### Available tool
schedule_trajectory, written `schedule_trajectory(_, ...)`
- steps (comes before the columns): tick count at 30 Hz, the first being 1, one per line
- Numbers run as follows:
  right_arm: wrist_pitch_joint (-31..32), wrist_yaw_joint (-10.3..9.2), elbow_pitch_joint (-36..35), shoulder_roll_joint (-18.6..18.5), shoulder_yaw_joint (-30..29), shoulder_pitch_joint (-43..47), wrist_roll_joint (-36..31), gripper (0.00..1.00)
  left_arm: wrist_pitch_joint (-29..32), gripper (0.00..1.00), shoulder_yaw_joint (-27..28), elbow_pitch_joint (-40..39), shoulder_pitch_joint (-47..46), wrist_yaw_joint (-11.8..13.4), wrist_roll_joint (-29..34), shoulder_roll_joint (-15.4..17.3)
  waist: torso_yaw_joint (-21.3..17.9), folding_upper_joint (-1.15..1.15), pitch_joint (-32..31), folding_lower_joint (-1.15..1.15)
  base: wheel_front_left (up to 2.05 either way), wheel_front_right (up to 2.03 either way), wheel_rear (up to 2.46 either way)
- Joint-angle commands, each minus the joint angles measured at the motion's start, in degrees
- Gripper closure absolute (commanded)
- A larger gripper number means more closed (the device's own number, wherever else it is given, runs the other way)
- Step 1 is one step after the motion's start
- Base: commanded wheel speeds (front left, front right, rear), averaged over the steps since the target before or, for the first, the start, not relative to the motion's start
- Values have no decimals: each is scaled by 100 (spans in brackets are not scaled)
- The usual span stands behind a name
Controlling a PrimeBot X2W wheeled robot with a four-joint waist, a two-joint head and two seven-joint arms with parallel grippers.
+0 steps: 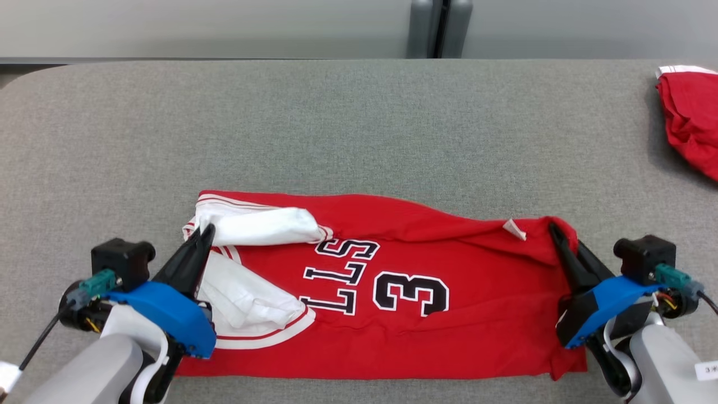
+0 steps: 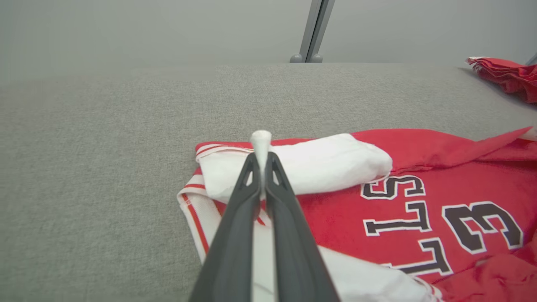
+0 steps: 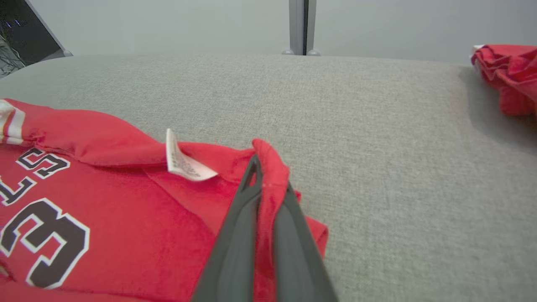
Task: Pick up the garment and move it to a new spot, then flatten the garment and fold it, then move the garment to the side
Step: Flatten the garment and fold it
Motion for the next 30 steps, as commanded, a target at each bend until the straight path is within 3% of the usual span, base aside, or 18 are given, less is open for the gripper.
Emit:
schedule_trajectory(1,-165,4,4,20,19,118,-10,100,-95,100,39,-40,143,80,-44,15,6,0,-41,0,0,0,0)
schedule_trajectory(7,-500,4,-75,55,102,331,-46,100,-233,100,92,-56,422,159,-162,3,14,0,-158,0,0,0,0)
schedule_trajectory(9,-581,4,-118,79,122,430,-24,69,-288,100,123,-25,511,197,-203,-24,17,0,-211,0,0,0,0)
schedule_trajectory(10,-606,4,-127,84,117,488,-8,53,-323,87,138,-8,548,221,-214,-35,17,0,-236,0,0,0,0)
schedule_trajectory(11,-643,4,-154,89,94,526,2,26,-369,57,161,17,579,272,-212,-54,19,0,-265,0,0,0,0)
schedule_trajectory(12,-679,4,-200,103,87,564,26,0,-406,0,169,45,620,315,-187,-67,16,0,-289,0,0,0,0)
schedule_trajectory(21,-856,4,-701,80,-137,939,83,0,-678,0,628,65,919,546,148,-358,-19,0,-487,0,0,0,0)
schedule_trajectory(26,-683,4,-566,215,-486,1007,42,0,-685,0,1523,-264,1213,693,1008,-739,0,0,-537,0,0,0,0)
schedule_trajectory(30,-421,3,-313,383,-704,1050,-21,0,-686,0,2234,-546,1490,638,1754,-1120,24,0,-555,0,0,0,0)
